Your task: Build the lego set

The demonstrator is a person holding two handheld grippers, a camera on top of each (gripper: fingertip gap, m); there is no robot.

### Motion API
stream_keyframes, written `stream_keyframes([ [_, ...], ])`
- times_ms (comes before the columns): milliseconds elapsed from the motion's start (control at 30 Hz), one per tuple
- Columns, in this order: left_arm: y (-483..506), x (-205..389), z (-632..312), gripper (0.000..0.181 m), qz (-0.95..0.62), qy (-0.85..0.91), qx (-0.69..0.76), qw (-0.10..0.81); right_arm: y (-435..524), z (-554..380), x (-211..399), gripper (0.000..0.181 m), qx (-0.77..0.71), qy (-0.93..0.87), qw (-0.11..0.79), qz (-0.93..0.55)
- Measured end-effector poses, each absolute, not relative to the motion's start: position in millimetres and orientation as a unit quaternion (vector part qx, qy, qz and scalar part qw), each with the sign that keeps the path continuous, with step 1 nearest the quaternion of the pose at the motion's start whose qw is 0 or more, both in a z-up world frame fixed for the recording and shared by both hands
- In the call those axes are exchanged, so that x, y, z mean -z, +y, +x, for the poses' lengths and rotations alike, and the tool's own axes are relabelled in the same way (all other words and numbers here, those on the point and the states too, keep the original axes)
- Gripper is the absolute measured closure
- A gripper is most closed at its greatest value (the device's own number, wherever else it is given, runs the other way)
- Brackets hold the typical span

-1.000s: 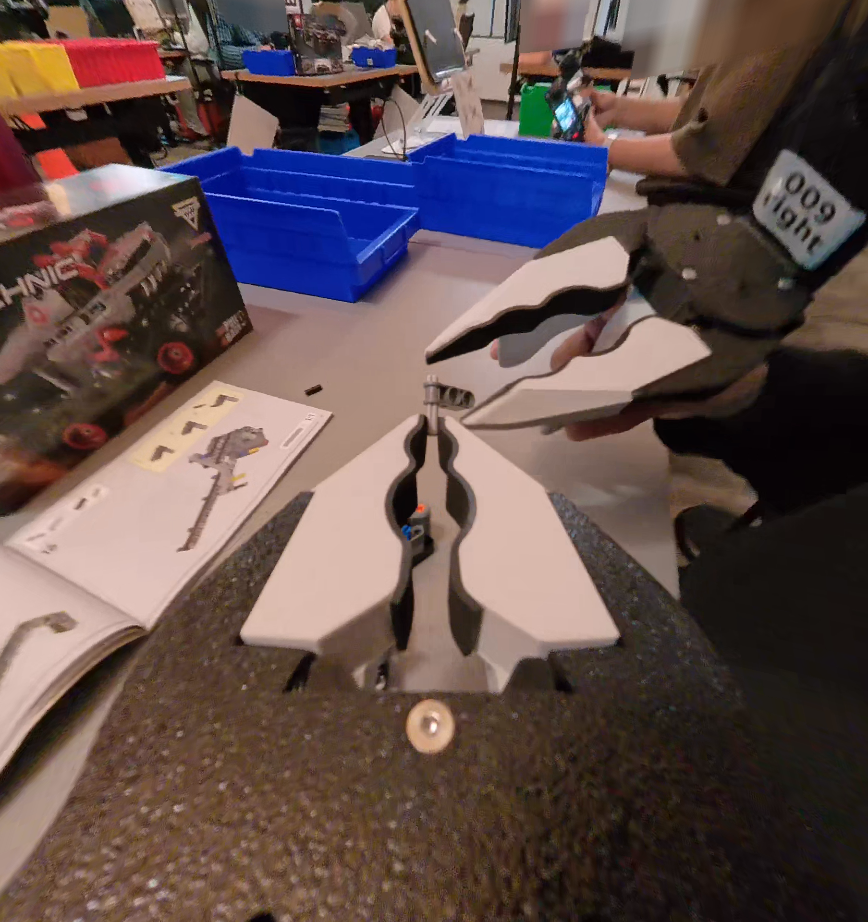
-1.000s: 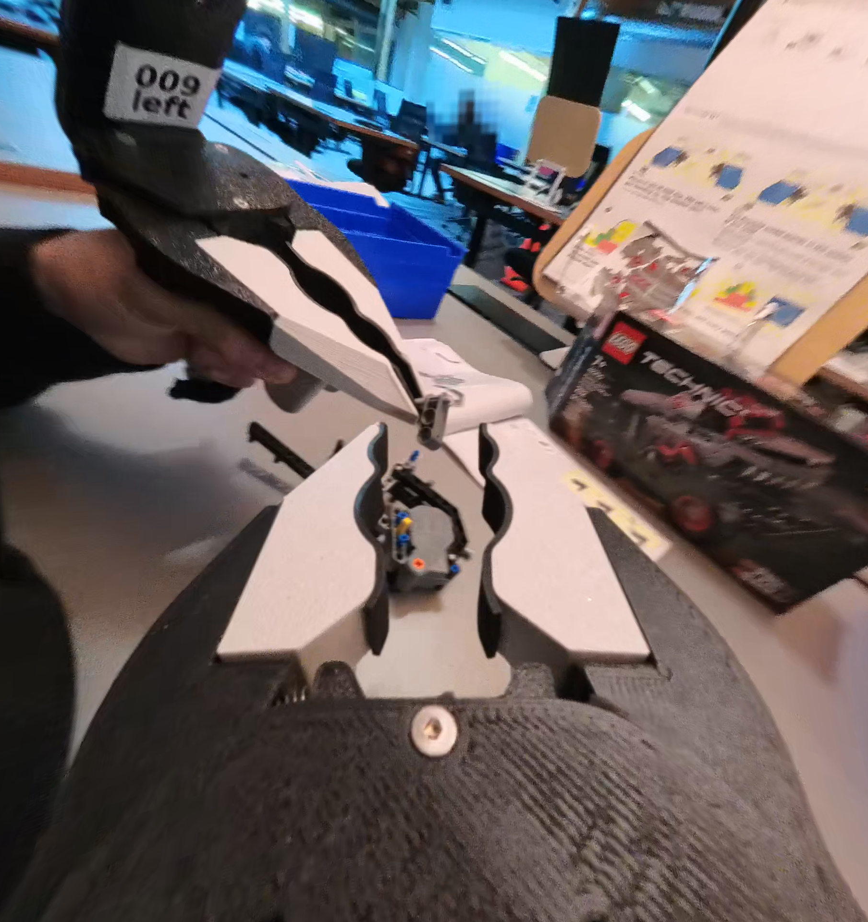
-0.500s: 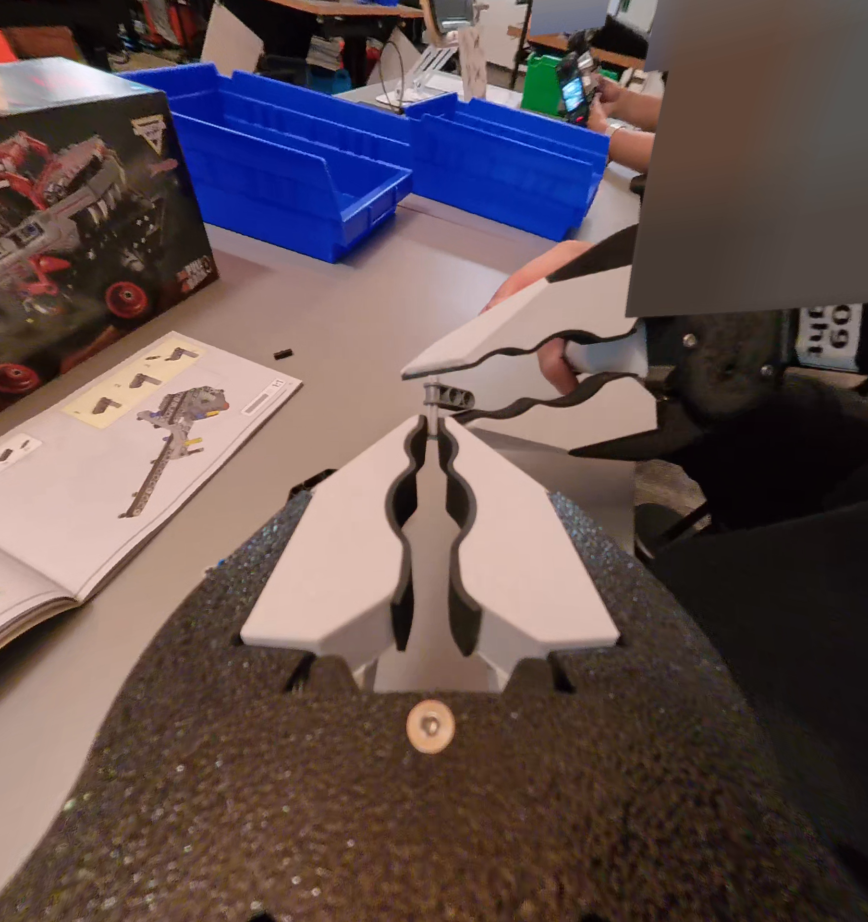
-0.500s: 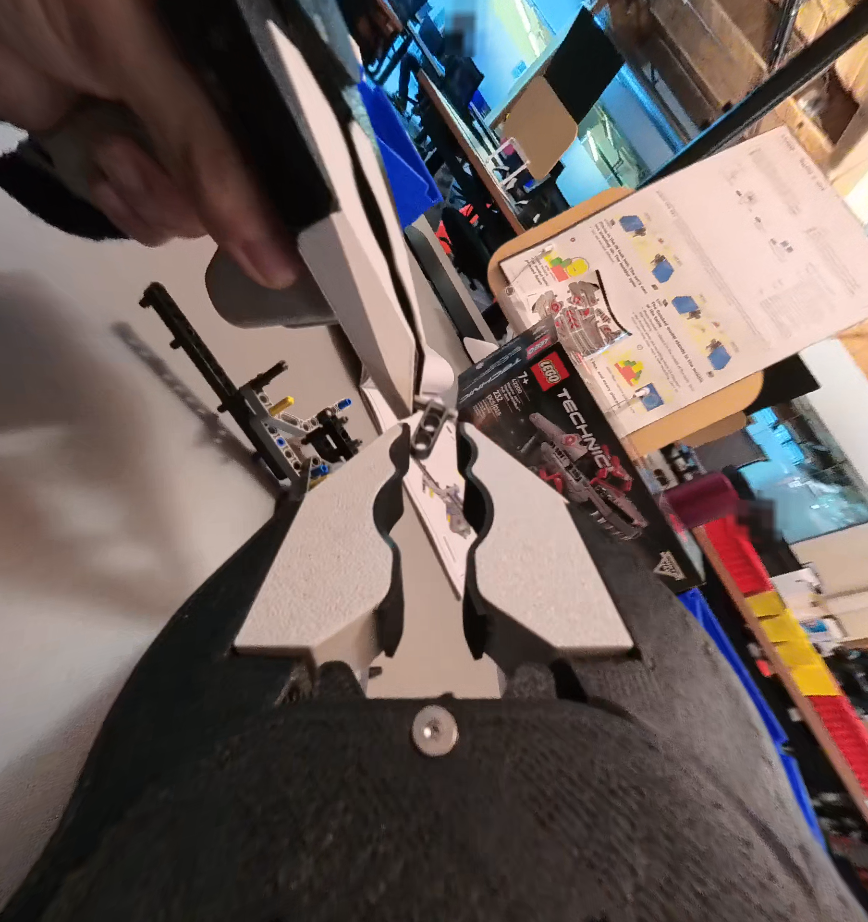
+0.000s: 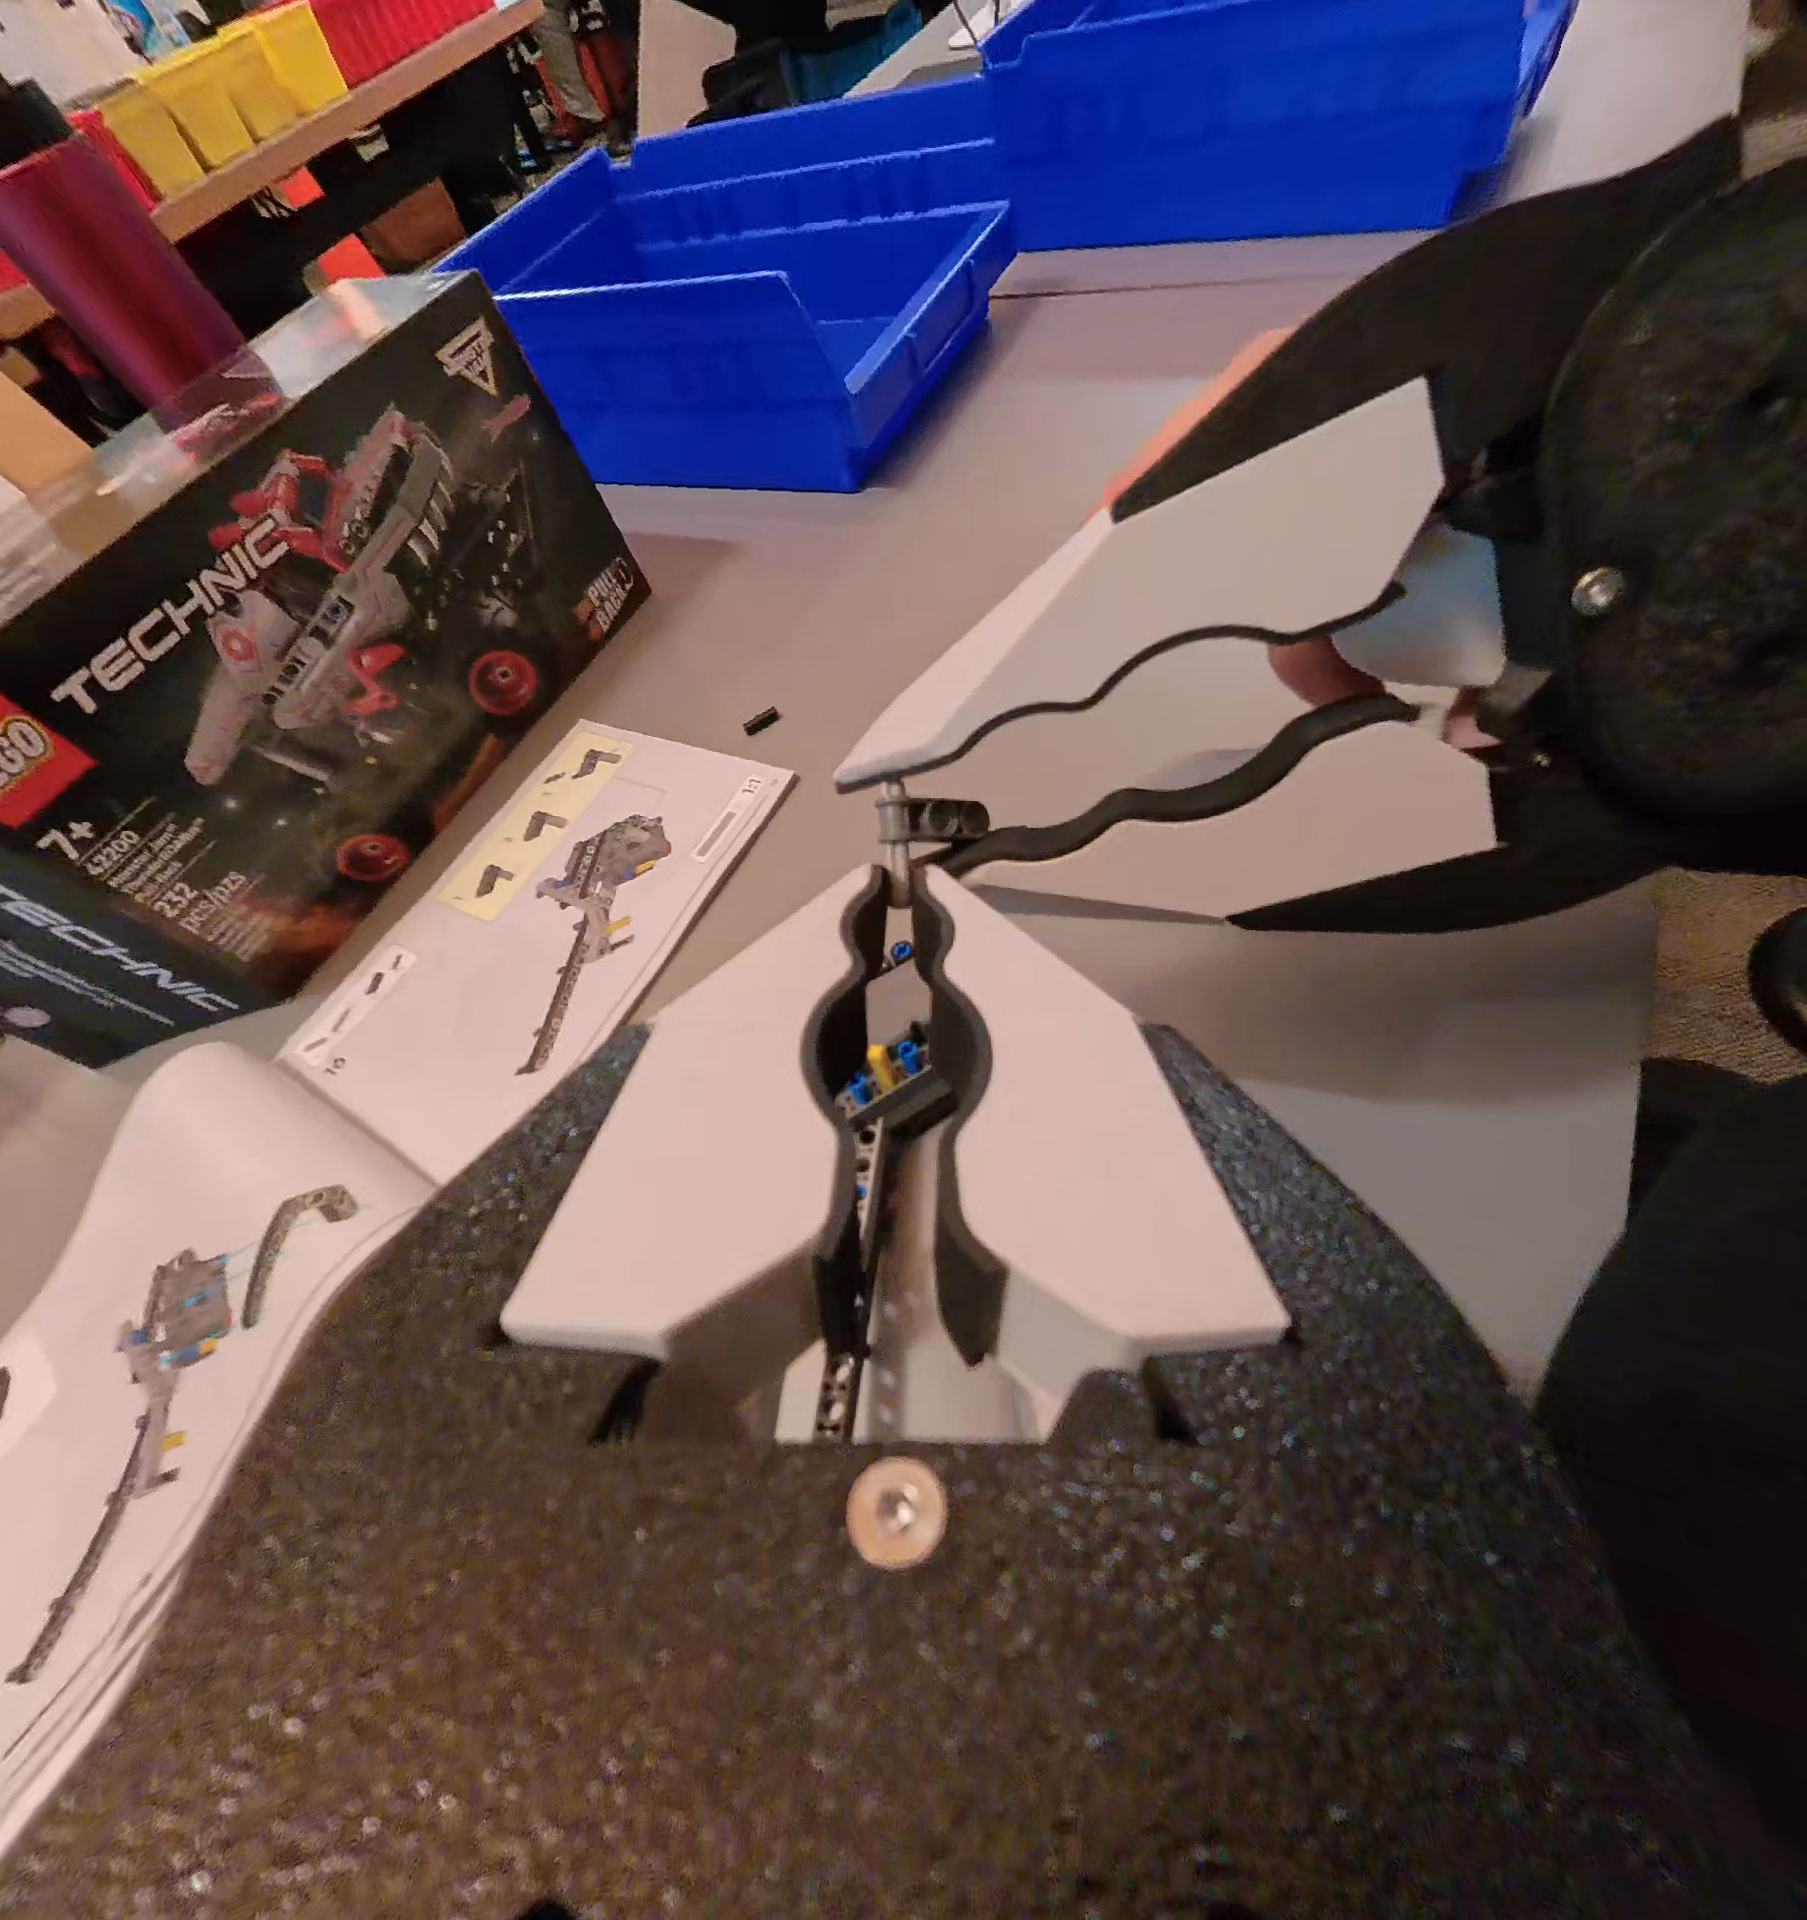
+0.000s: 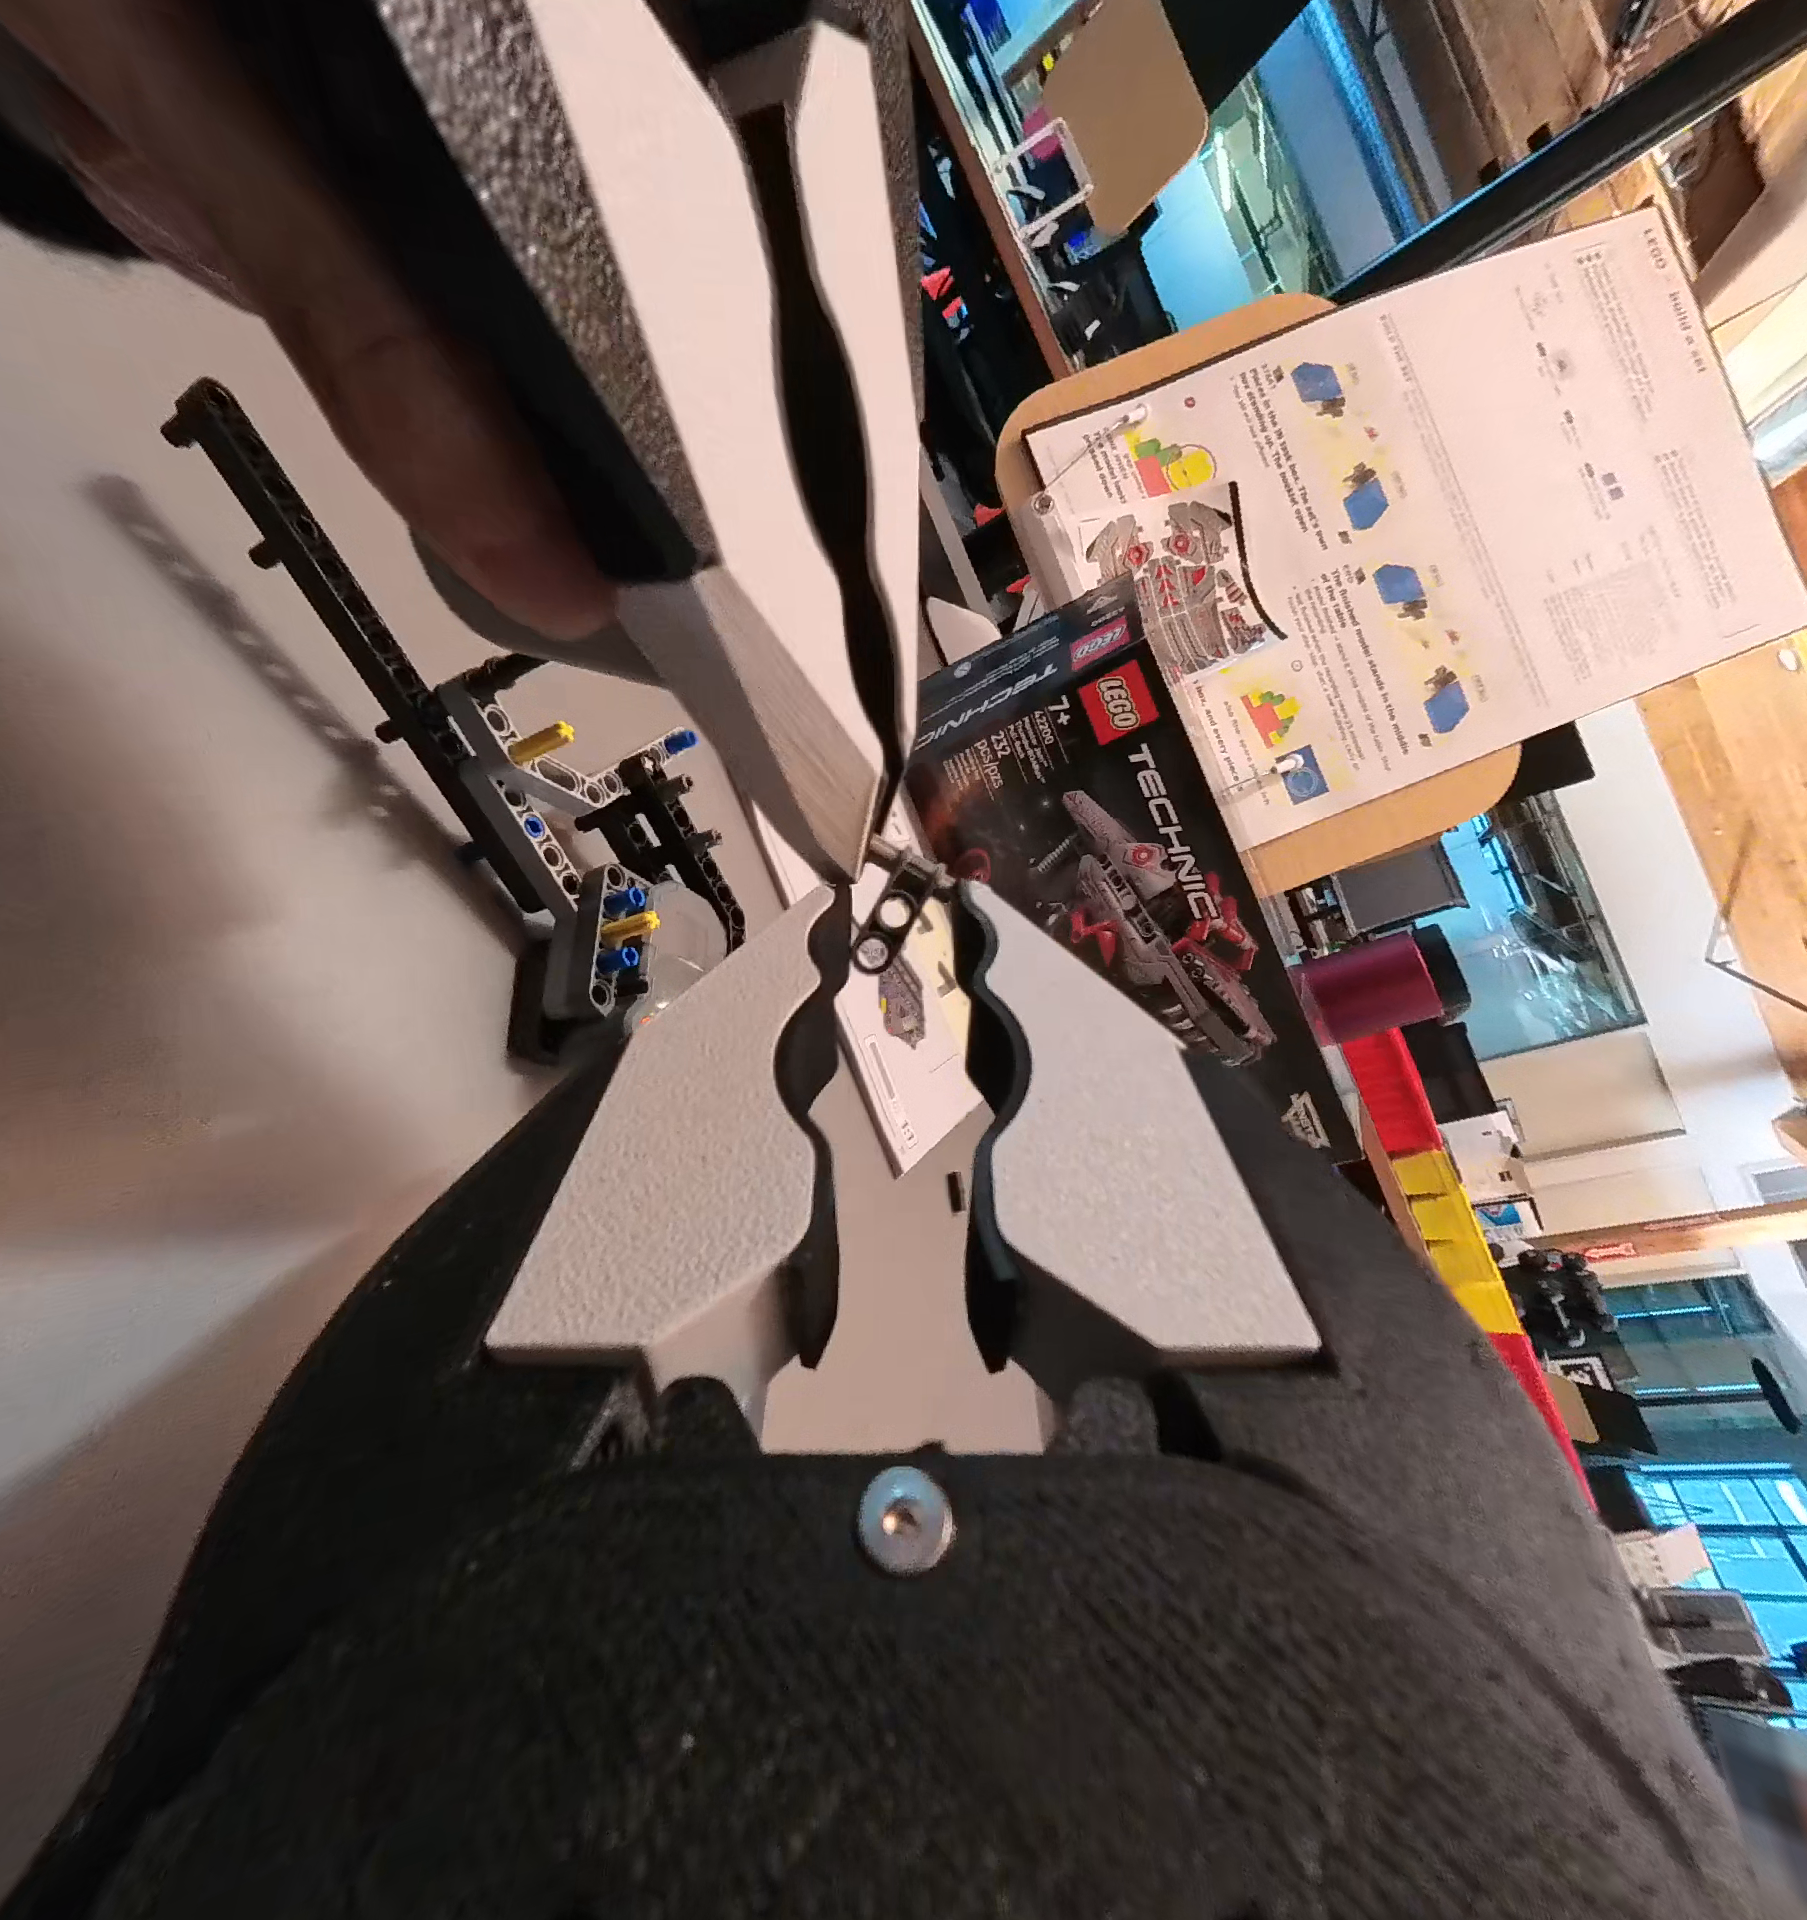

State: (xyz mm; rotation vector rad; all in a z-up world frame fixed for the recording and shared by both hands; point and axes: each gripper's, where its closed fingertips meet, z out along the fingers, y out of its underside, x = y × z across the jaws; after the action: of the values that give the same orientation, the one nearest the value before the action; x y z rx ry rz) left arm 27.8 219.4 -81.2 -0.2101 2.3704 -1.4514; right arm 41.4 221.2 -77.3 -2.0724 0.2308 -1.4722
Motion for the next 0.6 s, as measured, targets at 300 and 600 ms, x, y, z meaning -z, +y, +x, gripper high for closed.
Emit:
stream_keyframes([
  [300,217.3,85.9,26.7,0.178,-0.067,0.836,0.521,0.16,218.3,43.6,80.7,0.176,0.531,0.119,0.313,-0.778],
  [600,216.3,83.5,28.5,0.178,-0.047,0.835,0.52,0.175,216.9,44.9,80.6,0.176,0.517,0.147,0.347,-0.769],
])
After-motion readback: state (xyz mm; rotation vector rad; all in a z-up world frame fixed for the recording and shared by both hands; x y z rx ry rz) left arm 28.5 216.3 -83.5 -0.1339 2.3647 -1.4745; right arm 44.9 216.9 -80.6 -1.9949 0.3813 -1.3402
